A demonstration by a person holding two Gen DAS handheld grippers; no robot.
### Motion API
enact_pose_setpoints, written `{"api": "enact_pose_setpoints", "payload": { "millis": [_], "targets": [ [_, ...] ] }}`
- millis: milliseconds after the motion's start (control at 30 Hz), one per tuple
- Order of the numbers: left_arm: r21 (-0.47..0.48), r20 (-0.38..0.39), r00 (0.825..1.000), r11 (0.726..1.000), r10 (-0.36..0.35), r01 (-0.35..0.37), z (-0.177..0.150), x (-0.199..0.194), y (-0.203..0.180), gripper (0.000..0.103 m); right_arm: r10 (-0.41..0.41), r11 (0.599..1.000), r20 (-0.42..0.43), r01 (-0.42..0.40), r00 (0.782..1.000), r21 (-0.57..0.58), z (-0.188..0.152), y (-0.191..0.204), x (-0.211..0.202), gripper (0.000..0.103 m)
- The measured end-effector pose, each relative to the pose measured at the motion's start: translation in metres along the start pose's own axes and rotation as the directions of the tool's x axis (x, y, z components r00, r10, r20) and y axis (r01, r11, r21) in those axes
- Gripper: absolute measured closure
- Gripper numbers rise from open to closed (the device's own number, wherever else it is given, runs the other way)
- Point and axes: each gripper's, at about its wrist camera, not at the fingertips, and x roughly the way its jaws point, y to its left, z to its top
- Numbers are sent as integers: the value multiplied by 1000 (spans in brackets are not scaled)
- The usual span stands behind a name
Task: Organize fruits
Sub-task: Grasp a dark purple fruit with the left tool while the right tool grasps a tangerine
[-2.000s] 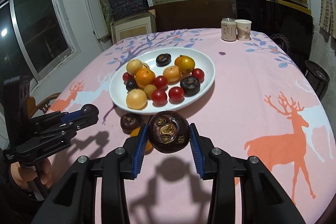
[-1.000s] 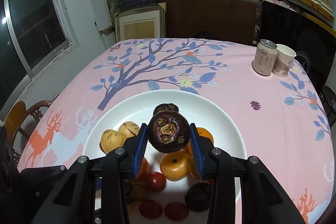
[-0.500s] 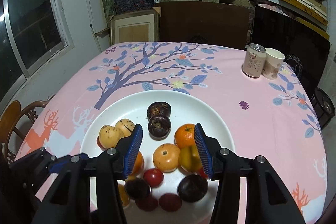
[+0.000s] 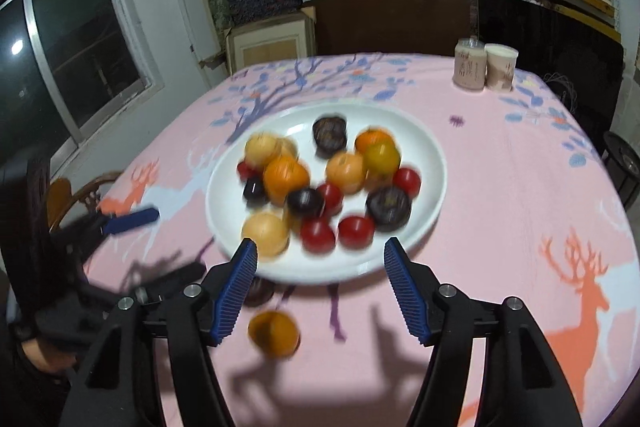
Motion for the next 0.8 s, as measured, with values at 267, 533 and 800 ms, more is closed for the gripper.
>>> {"api": "enact_pose_setpoints", "payload": {
  "millis": [267, 533, 800],
  "targets": [
    [-56, -12, 1000, 998, 18, -19, -23, -15, 15, 7, -4, 998, -70, 0, 998, -64, -51, 25, 12, 36],
    [-72, -20, 999, 997, 34, -36, -31, -26, 21, 7, -31, 995, -96, 21, 995, -95, -47, 40, 32, 36],
    [-22, -60, 997, 998, 49, -50, -29, -10, 3, 7, -61, 994, -95, 51, 994, -99, -55, 34, 40, 66]
  ]
}}
